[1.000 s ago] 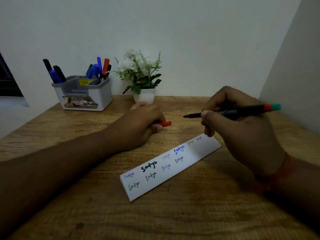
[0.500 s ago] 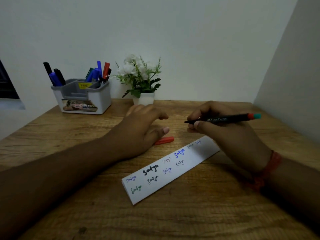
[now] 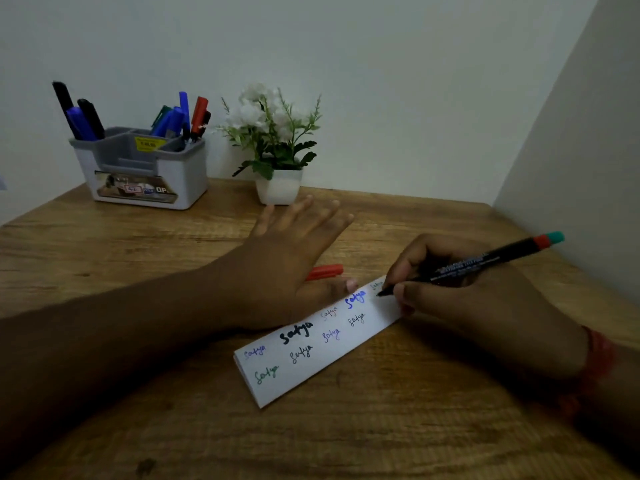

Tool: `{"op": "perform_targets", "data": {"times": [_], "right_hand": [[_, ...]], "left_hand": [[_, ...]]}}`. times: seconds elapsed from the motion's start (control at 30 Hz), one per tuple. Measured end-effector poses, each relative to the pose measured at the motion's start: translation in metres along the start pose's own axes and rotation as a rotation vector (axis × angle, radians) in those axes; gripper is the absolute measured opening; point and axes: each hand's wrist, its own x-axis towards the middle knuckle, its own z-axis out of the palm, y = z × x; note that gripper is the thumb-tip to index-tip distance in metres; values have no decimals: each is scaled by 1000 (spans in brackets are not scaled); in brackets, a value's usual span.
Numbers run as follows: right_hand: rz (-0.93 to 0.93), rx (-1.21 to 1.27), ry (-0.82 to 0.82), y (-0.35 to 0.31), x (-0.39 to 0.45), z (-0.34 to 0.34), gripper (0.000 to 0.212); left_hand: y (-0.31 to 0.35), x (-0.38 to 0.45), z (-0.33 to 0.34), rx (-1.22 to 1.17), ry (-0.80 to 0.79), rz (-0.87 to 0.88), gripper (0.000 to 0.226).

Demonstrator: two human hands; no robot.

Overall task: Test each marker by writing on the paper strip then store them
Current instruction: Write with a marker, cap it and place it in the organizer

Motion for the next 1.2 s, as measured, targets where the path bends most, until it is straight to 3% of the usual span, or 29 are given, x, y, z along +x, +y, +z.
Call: {"op": "perform_targets", "data": {"times": [0.43,1.2], "right_hand": [[9,-74,-27,10,5,4,11],[69,-85,-51,10,5,5,7]], "left_hand": [[0,2,6,170,-57,-10,85],[2,1,2,207,-91,-15,86]]}}
